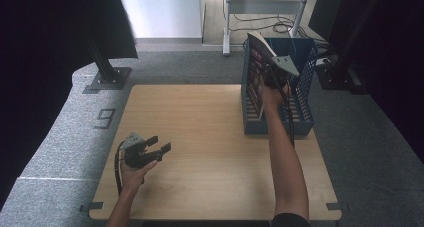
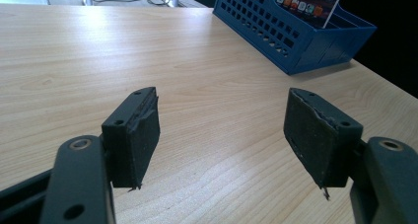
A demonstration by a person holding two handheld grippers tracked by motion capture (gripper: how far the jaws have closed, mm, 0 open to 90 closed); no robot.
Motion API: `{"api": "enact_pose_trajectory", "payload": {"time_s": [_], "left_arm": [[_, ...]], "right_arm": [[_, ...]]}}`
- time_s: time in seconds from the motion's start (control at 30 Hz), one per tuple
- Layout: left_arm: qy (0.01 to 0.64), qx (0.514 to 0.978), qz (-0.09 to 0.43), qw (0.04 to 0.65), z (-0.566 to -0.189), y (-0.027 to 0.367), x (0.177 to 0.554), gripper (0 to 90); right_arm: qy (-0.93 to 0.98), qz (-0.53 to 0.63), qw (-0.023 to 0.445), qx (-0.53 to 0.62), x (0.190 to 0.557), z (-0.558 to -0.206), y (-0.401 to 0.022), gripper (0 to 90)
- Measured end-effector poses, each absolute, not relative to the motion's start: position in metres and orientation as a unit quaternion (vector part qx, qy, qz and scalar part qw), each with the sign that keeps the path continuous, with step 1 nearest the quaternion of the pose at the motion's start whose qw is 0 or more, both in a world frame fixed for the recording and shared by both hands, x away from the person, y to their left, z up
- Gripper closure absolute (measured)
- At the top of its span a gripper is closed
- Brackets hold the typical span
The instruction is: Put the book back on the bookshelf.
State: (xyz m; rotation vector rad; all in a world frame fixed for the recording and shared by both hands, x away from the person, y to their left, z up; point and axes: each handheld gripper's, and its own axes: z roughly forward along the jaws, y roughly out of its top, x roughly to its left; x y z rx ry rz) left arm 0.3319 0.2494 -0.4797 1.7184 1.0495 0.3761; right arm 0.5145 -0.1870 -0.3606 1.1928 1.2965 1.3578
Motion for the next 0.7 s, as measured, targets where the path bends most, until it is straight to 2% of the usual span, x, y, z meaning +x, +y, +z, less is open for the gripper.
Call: {"api": "enact_pose_trajectory", "payload": {"time_s": [0.7], "left_arm": [[0.440,0.719,0.157,0.515,-0.482,0.247,0.333,30.0]], "right_arm": [[0.549,0.535,0.420,0.486,0.518,-0.398,-0.183,81.3]]}}
